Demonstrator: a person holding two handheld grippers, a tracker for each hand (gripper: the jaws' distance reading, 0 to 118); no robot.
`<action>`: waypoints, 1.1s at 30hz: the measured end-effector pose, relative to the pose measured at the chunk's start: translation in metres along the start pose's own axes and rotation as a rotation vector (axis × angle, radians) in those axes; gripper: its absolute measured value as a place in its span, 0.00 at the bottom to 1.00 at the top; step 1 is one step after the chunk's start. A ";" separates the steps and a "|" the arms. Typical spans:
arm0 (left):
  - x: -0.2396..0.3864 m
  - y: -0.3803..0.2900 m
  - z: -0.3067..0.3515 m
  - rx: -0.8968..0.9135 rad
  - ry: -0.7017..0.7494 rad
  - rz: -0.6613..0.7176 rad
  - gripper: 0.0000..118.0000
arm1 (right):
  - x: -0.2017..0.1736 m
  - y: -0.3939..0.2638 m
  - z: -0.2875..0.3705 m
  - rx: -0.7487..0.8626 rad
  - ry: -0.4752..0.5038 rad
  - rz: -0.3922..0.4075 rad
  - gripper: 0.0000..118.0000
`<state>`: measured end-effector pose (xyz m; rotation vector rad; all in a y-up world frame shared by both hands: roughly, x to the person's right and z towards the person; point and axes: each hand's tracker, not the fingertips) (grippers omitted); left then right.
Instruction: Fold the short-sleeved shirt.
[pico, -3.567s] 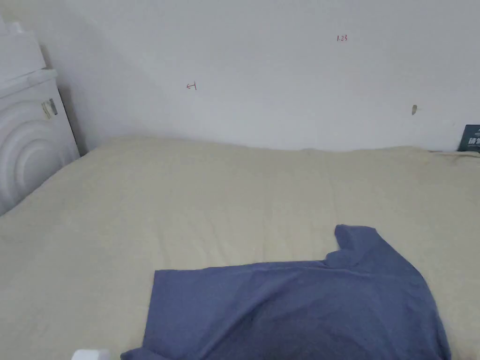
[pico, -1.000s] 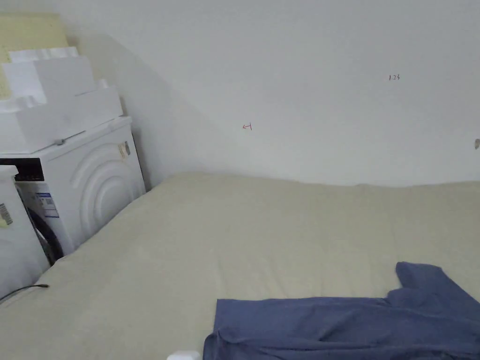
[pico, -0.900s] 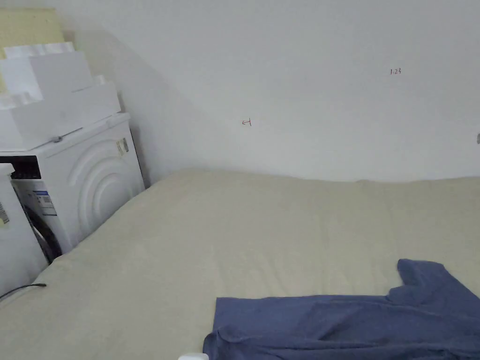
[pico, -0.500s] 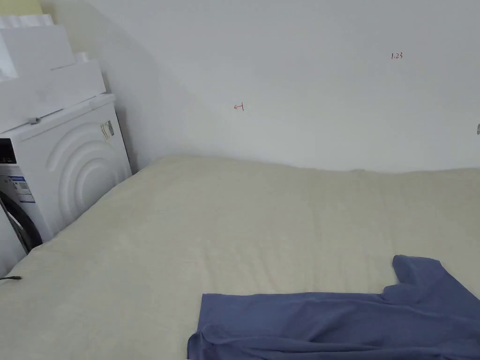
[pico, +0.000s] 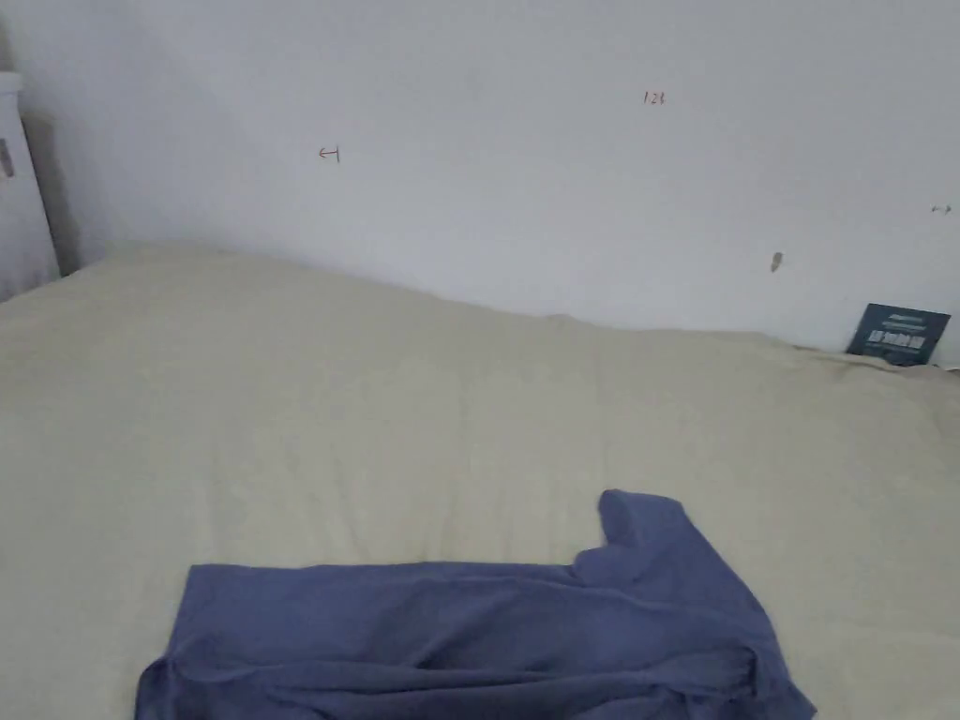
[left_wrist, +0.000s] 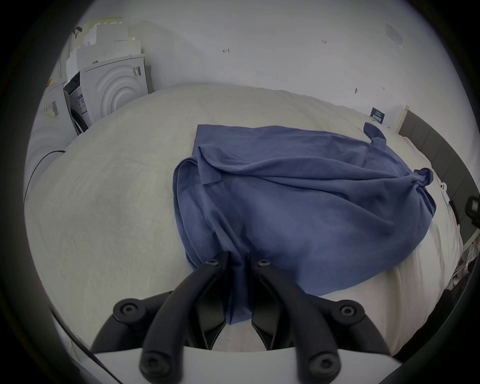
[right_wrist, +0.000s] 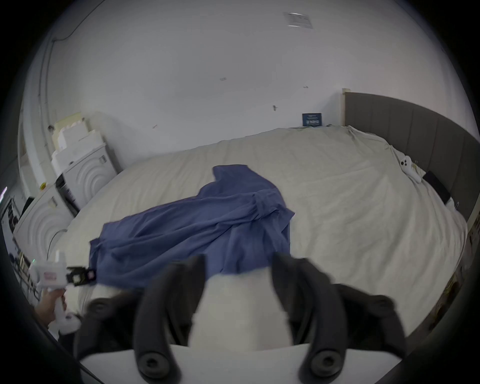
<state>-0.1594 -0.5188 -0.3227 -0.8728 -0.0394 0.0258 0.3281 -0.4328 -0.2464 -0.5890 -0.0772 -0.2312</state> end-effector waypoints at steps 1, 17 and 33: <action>0.001 0.003 -0.002 -0.032 -0.002 -0.045 0.13 | 0.008 0.002 -0.021 -0.022 -0.025 -0.036 0.64; -0.018 0.001 0.013 0.031 -0.065 -0.004 0.07 | 0.037 -0.004 -0.108 -0.159 -0.067 -0.182 0.08; -0.045 -0.031 0.088 0.022 -0.136 -0.031 0.04 | 0.030 -0.062 0.030 -0.176 -0.103 -0.125 0.08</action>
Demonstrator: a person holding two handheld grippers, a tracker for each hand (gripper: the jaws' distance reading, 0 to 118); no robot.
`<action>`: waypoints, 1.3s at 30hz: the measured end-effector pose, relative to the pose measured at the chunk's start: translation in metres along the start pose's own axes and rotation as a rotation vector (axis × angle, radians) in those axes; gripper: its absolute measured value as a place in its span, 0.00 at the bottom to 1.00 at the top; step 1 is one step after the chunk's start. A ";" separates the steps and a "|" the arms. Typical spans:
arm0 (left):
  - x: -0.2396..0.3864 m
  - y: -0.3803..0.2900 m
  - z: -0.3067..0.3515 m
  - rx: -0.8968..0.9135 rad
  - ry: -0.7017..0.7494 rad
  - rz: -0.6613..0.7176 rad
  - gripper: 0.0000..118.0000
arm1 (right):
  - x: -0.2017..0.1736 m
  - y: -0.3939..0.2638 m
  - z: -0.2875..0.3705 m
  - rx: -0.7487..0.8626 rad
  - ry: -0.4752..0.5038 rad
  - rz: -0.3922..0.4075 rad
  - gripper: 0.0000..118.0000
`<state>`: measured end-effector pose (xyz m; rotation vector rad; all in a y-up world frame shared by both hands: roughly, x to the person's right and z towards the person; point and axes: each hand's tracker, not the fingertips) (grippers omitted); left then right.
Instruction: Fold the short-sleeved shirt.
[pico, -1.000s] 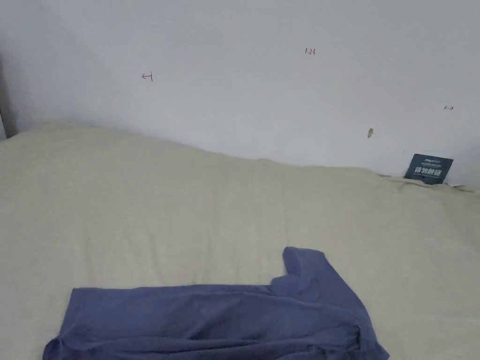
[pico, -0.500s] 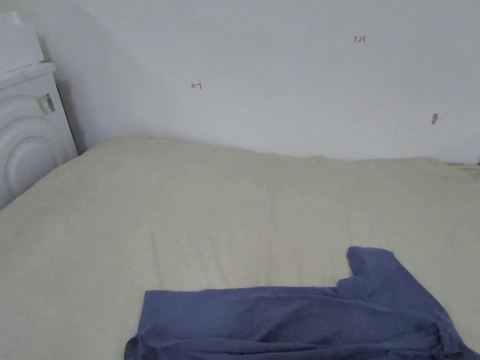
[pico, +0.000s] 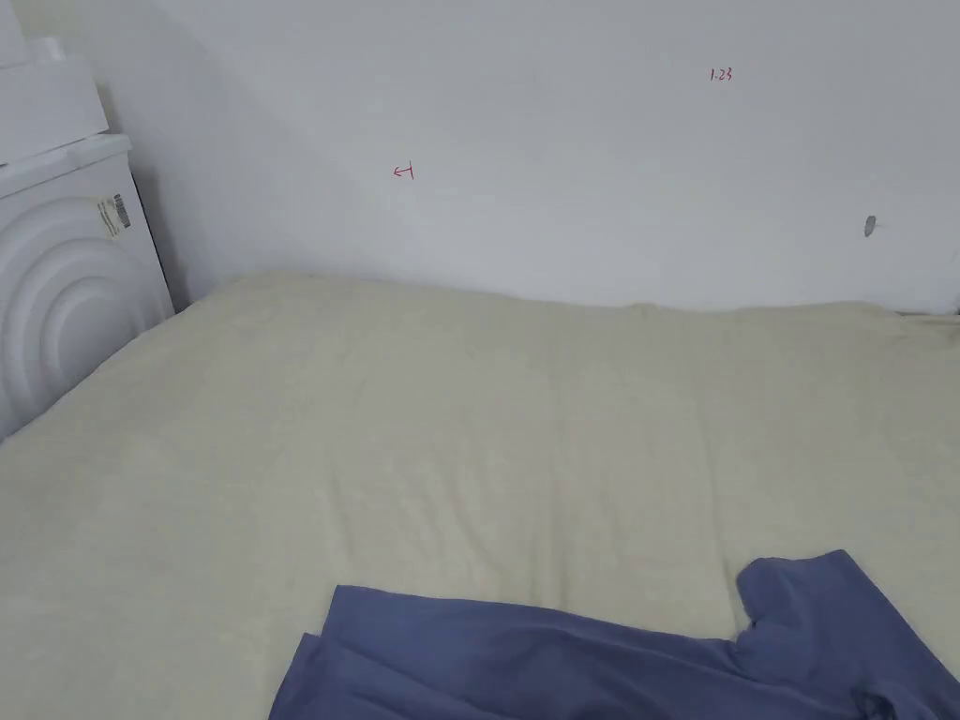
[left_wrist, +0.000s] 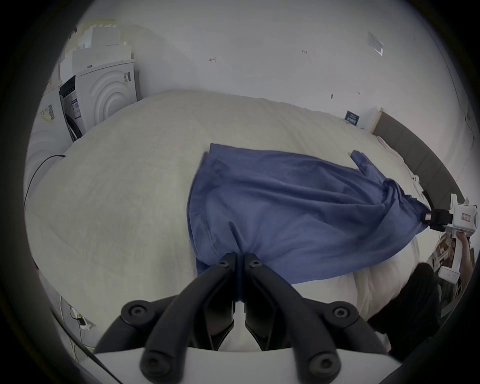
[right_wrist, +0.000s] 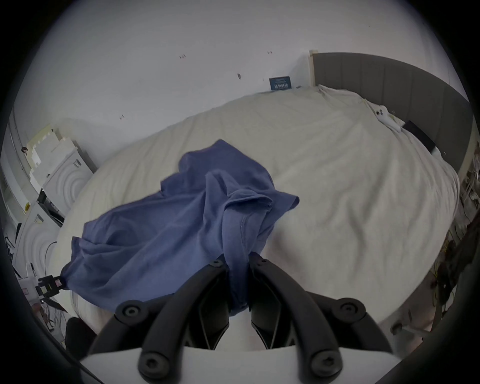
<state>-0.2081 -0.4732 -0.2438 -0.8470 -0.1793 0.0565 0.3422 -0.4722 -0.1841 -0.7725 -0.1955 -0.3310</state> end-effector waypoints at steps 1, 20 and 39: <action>0.001 -0.004 -0.001 -0.006 -0.004 -0.005 0.04 | 0.002 -0.005 -0.003 -0.018 -0.009 0.005 0.08; 0.032 0.059 0.183 0.634 -0.120 0.005 0.84 | -0.046 0.035 0.175 0.616 0.210 0.224 0.92; 0.065 0.028 0.192 0.614 -0.071 0.066 0.08 | -0.089 0.009 0.161 0.447 0.226 0.187 0.05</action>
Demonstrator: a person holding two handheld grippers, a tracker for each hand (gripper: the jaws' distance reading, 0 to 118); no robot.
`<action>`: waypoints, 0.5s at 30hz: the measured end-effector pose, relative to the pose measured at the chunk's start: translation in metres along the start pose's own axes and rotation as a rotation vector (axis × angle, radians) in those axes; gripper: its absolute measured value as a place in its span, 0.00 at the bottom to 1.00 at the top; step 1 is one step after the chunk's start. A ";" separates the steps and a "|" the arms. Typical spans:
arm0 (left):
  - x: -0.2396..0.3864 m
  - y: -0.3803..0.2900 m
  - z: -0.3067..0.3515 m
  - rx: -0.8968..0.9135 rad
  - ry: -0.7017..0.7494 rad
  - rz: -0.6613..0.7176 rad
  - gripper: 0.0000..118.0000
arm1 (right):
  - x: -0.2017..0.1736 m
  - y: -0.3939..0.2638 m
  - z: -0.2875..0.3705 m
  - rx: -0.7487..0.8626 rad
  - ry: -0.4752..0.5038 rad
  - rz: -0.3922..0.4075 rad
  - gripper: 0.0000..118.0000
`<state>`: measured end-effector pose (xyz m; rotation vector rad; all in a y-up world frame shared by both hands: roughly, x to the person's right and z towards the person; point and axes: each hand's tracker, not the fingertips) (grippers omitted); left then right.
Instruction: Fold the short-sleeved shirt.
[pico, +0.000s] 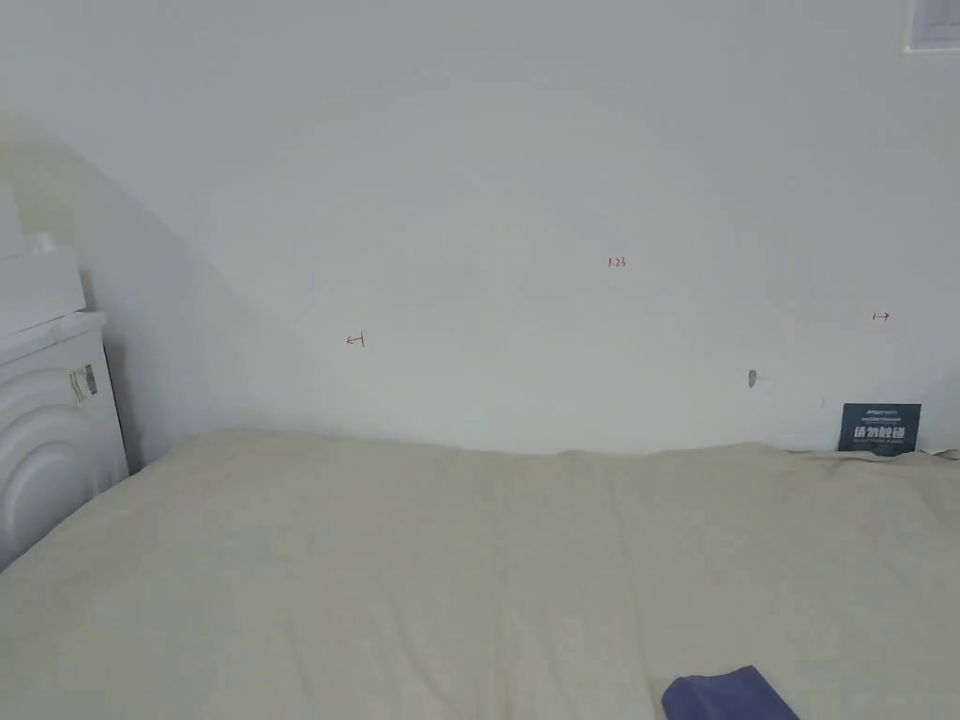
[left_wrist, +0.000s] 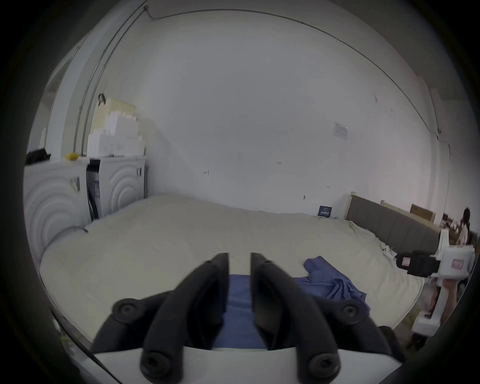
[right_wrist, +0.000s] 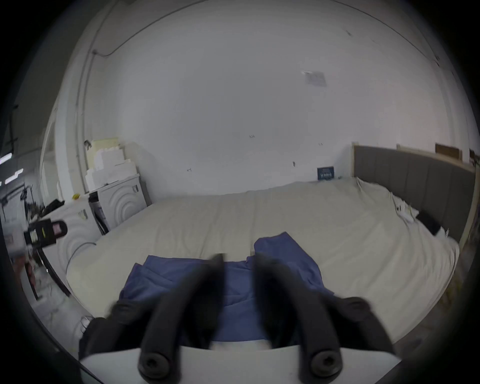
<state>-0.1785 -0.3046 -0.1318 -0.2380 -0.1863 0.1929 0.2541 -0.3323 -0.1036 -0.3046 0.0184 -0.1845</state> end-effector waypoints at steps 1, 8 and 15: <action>-0.004 -0.001 0.000 -0.011 -0.009 0.047 0.05 | 0.003 -0.003 -0.001 0.001 0.008 -0.012 0.05; -0.007 -0.010 0.006 -0.002 -0.017 -0.002 0.04 | 0.016 -0.016 -0.002 -0.019 0.033 -0.147 0.05; -0.016 -0.022 -0.027 -0.141 -0.005 -0.045 0.04 | 0.010 -0.018 -0.003 -0.054 0.010 -0.068 0.05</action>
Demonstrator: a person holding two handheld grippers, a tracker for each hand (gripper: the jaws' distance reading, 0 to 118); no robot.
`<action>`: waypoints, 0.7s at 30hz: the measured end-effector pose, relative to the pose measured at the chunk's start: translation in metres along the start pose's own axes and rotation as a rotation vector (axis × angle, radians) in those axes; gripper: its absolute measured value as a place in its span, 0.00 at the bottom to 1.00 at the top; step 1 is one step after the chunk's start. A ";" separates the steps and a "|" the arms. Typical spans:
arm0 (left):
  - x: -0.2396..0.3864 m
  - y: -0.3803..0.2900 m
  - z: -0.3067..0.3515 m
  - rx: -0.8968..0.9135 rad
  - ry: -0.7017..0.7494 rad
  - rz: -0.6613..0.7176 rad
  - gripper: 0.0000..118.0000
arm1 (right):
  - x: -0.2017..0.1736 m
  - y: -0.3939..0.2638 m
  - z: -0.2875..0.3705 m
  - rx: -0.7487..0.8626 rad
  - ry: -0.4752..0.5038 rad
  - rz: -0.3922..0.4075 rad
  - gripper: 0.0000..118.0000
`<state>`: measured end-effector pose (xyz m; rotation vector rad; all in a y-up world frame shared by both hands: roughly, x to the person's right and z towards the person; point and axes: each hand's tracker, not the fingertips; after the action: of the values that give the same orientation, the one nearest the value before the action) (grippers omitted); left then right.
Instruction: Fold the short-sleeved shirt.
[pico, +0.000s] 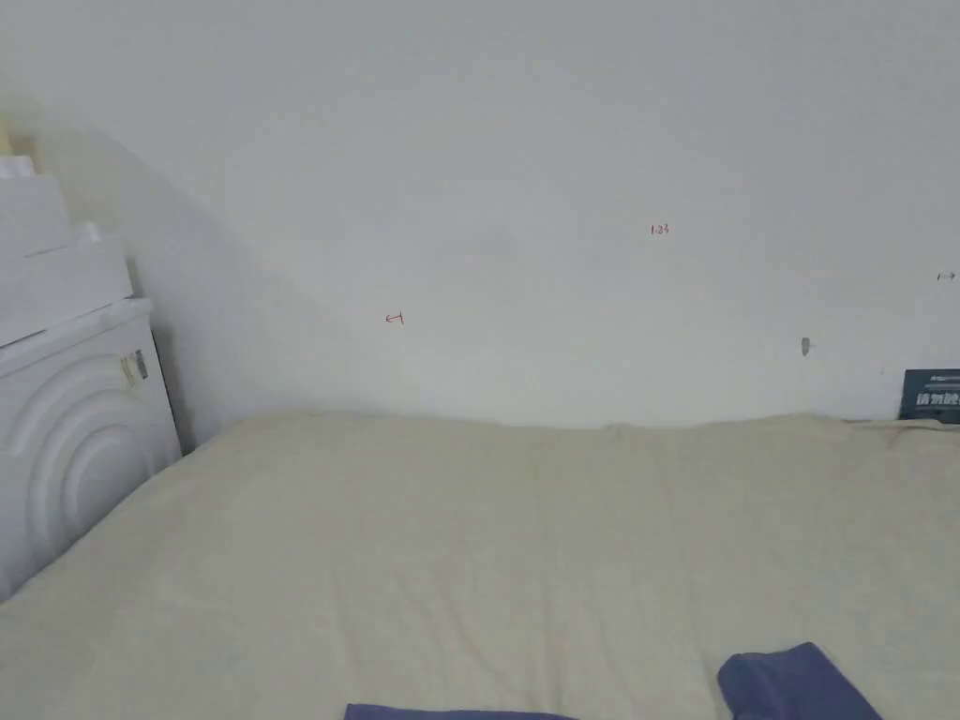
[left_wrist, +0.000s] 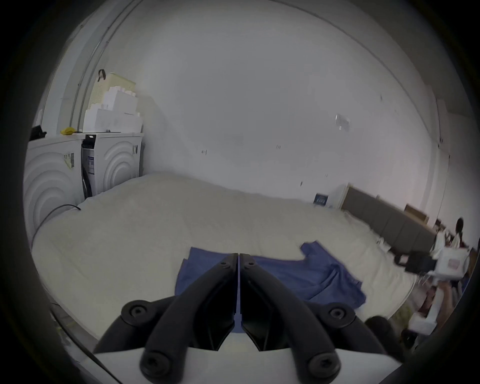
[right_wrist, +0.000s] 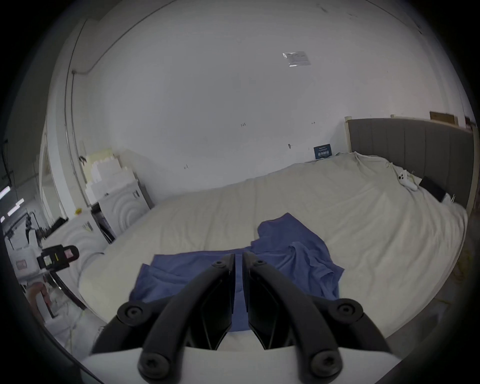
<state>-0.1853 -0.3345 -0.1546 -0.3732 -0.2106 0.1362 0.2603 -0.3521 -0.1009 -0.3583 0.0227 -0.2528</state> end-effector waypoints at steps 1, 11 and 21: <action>-0.003 -0.001 -0.011 -0.029 0.000 -0.013 0.04 | 0.001 -0.002 -0.002 -0.004 0.007 -0.002 0.05; -0.054 -0.001 -0.205 -0.379 0.085 -0.081 0.49 | 0.021 -0.016 -0.037 -0.110 0.017 -0.075 0.05; -0.065 -0.017 -0.343 -0.601 0.094 -0.170 0.70 | 0.048 -0.029 -0.058 -0.226 -0.067 -0.126 0.06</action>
<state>-0.1685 -0.4796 -0.4717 -0.9543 -0.1866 -0.1186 0.2956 -0.4106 -0.1440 -0.5937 -0.0377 -0.3641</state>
